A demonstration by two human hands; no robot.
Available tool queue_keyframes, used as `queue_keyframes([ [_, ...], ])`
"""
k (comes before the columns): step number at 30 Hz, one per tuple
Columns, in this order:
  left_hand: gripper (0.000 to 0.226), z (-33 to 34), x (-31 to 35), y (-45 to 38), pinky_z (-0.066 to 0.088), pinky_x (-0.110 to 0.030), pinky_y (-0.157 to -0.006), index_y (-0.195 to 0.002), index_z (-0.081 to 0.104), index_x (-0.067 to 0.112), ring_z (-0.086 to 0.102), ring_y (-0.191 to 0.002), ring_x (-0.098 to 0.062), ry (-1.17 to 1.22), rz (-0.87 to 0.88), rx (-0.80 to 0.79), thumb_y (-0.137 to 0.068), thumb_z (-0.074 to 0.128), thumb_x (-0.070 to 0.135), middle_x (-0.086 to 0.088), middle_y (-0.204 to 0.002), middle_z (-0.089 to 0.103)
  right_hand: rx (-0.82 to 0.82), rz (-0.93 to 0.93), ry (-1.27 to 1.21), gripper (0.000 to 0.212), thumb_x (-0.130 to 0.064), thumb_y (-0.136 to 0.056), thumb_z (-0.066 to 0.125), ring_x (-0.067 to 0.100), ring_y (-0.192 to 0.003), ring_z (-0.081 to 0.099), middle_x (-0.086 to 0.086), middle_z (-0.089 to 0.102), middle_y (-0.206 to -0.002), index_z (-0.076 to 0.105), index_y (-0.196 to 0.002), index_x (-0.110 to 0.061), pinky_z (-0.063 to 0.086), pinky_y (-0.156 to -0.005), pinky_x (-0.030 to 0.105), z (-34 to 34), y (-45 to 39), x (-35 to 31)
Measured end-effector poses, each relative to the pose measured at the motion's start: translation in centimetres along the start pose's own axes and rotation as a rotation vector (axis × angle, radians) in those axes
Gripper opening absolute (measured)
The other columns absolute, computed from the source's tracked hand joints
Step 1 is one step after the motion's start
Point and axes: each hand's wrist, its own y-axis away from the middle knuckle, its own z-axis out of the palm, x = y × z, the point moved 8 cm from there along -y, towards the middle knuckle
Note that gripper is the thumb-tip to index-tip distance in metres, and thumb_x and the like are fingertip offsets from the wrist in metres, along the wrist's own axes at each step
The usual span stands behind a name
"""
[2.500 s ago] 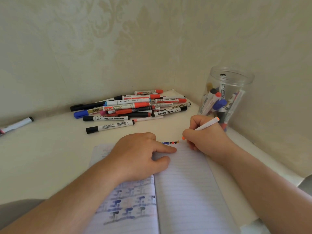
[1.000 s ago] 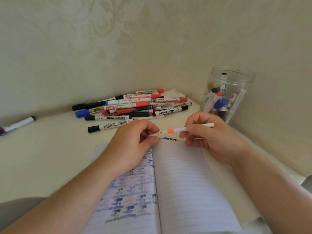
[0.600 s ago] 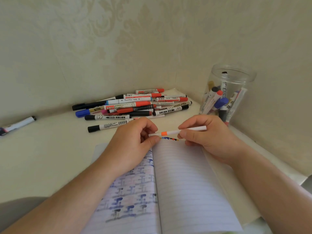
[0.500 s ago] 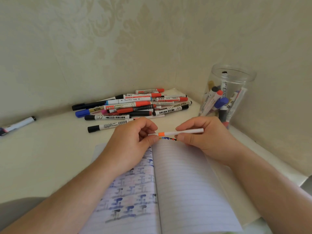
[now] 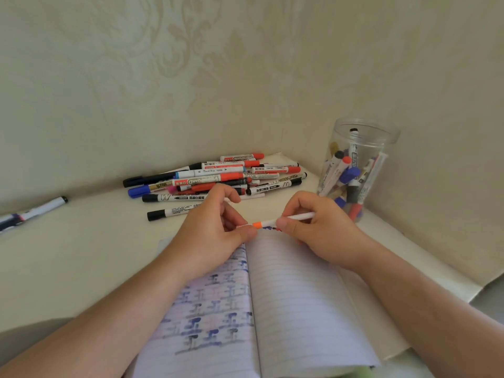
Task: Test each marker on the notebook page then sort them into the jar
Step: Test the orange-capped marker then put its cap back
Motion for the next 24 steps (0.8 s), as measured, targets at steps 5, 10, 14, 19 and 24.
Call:
queue_keyframes([
  [5, 0.070, 0.8, 0.2, 0.0, 0.053, -0.032, -0.075, -0.112, 0.042, 0.044, 0.056, -0.086, -0.007, -0.160, -0.003, -0.082, -0.064, 0.091, 0.055, 0.017, -0.103, 0.056, 0.219, -0.091, -0.169, 0.035, -0.003, -0.096, 0.068, 0.015, -0.053, 0.052, -0.007, 0.060, -0.058, 0.066, -0.076, -0.032, 0.042, -0.052, 0.028, -6.0, 1.4, -4.0],
  [10, 0.067, 1.8, 0.3, 0.0, 0.048, -0.027, -0.074, -0.115, 0.044, 0.043, 0.054, -0.088, -0.002, -0.314, 0.008, -0.184, -0.067, 0.085, 0.065, 0.020, -0.106, 0.052, 0.665, -0.267, -0.085, 0.016, -0.017, -0.093, 0.076, 0.011, -0.055, 0.055, -0.008, 0.067, -0.064, 0.073, -0.084, -0.030, 0.046, -0.053, 0.026, -18.8, 2.9, -9.0],
  [14, 0.064, 1.9, 0.4, 0.0, 0.051, -0.028, -0.076, -0.111, 0.046, 0.042, 0.058, -0.090, -0.002, -0.320, -0.025, -0.243, -0.066, 0.082, 0.070, 0.018, -0.104, 0.058, 0.644, -0.071, 0.239, 0.010, -0.029, -0.094, 0.075, 0.009, -0.057, 0.052, -0.011, 0.062, -0.070, 0.072, -0.084, -0.032, 0.041, -0.060, 0.026, -20.9, 0.3, -6.6],
  [19, 0.063, 1.9, 0.6, 0.0, 0.052, -0.028, -0.076, -0.110, 0.047, 0.041, 0.060, -0.090, -0.004, -0.320, -0.046, -0.273, -0.067, 0.081, 0.072, 0.016, -0.102, 0.060, 0.478, -0.006, 0.549, 0.024, -0.026, -0.100, 0.065, 0.008, -0.077, 0.060, -0.006, 0.066, -0.090, 0.052, -0.119, -0.031, 0.042, -0.061, 0.026, -17.7, -1.4, -6.9],
  [24, 0.063, 1.8, 0.5, 0.0, 0.052, -0.029, -0.077, -0.109, 0.048, 0.040, 0.060, -0.089, -0.005, -0.304, -0.053, -0.275, -0.066, 0.081, 0.072, 0.016, -0.102, 0.060, 0.346, 0.059, 0.789, 0.032, -0.038, -0.107, 0.044, 0.028, -0.086, 0.064, 0.001, 0.070, -0.089, 0.069, -0.096, -0.020, 0.050, -0.073, 0.036, -15.8, -1.8, -7.0],
])
